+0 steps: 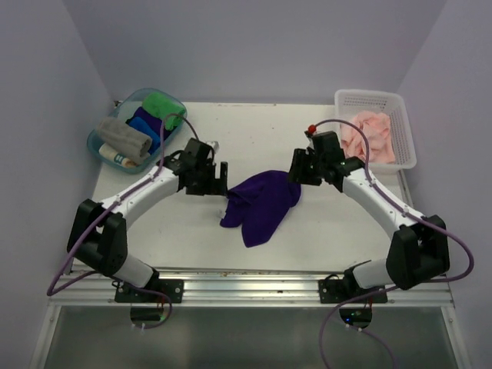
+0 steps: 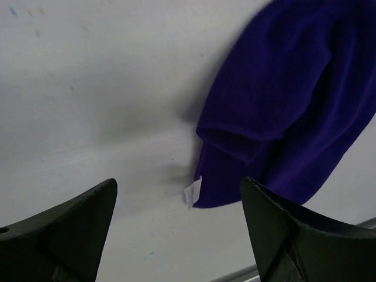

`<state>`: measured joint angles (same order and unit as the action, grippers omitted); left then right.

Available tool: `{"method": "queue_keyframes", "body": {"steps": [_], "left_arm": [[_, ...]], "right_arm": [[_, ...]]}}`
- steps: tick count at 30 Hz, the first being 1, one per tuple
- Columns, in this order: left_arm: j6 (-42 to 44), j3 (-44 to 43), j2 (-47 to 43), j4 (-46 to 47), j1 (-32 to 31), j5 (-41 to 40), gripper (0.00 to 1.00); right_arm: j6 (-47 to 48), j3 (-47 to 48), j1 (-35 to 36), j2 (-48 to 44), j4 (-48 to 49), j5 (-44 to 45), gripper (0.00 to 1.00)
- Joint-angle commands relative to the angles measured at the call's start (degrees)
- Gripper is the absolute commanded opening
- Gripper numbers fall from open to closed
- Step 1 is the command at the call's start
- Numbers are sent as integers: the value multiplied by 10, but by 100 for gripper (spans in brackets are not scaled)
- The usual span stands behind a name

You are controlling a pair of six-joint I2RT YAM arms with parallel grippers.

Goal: Roll the towels
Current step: Move the towel to the center of the board, then flatten the towel

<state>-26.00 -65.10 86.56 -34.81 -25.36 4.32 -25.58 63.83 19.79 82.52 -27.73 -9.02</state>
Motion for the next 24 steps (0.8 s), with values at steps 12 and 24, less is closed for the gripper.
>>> {"method": "queue_keyframes", "body": {"steps": [12, 24], "left_arm": [[-56, 159, 19, 149, -79, 100, 81], [-56, 143, 81, 155, -82, 74, 1]], "right_arm": [[-97, -131, 256, -12, 30, 132, 61], [-158, -146, 300, 98, 92, 190, 61]]}}
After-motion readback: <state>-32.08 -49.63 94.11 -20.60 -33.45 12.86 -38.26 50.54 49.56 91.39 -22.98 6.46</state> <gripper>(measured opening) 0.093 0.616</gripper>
